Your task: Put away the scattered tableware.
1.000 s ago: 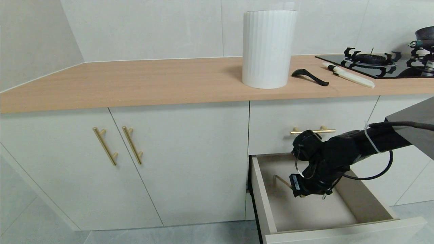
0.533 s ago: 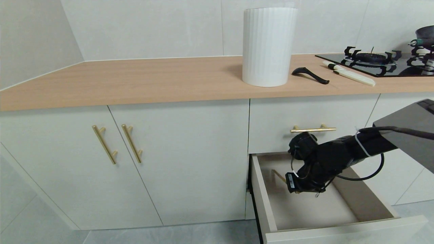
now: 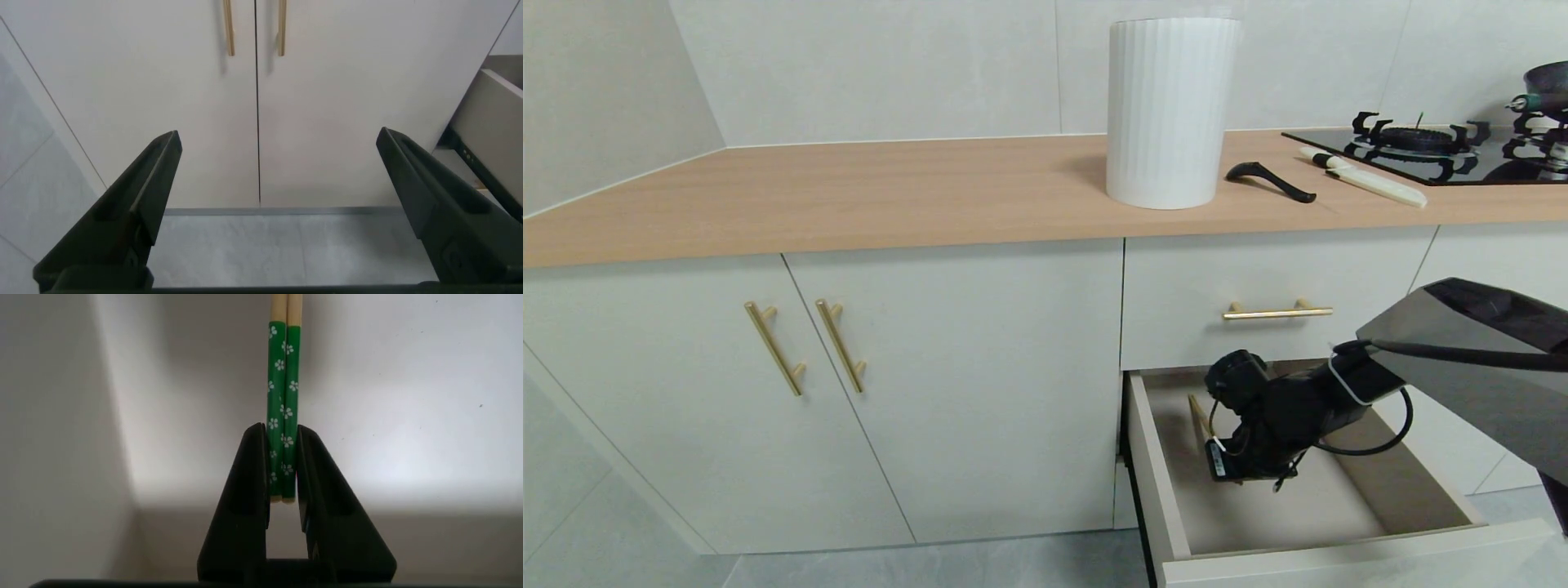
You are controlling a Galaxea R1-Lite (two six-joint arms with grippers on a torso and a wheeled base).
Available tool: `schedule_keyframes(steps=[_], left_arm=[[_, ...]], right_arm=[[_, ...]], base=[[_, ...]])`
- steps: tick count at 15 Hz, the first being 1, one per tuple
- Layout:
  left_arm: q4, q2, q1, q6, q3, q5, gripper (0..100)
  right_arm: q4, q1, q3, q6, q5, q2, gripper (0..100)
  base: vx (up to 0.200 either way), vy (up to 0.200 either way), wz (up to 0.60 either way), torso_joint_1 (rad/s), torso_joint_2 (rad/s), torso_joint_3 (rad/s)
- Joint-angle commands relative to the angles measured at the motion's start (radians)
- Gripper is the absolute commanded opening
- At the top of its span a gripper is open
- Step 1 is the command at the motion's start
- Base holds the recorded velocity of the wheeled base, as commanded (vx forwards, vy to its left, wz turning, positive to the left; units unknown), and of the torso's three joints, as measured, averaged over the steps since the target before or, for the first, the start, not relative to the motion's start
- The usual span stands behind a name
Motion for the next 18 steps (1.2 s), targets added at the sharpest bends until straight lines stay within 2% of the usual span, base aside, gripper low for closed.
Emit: schedule_keyframes(steps=[1,9,10,16,18], left_arm=[[0.000,0.000,0.000,0.000,0.001,0.000,100],[0.000,0.000,0.000,0.000,0.001,0.000,100],[0.000,0.000,0.000,0.000,0.001,0.000,100],[0.000,0.000,0.000,0.000,-0.001,0.000,100],[0.000,0.000,0.000,0.000,0.001,0.000,100]], right_arm=[[-0.011,0.001,0.000,-0.002,-0.012,0.035,0],[-0.066,0.001,-0.006,-0.023,-0.047,0.074,0],[-0.066,0.001,-0.006,-0.023,-0.047,0.075,100],[-0.069,0.002,0.003,-0.020,-0.046,0.049,100],[-0.068,0.005,0.054,-0.019,-0.040,-0.022,100]], base=[[0.000,0.000,0.00,0.000,0.00,0.000],[0.000,0.000,0.00,0.000,0.00,0.000],[0.000,0.000,0.00,0.000,0.00,0.000],[0.000,0.000,0.00,0.000,0.00,0.000],[0.000,0.000,0.00,0.000,0.00,0.000]])
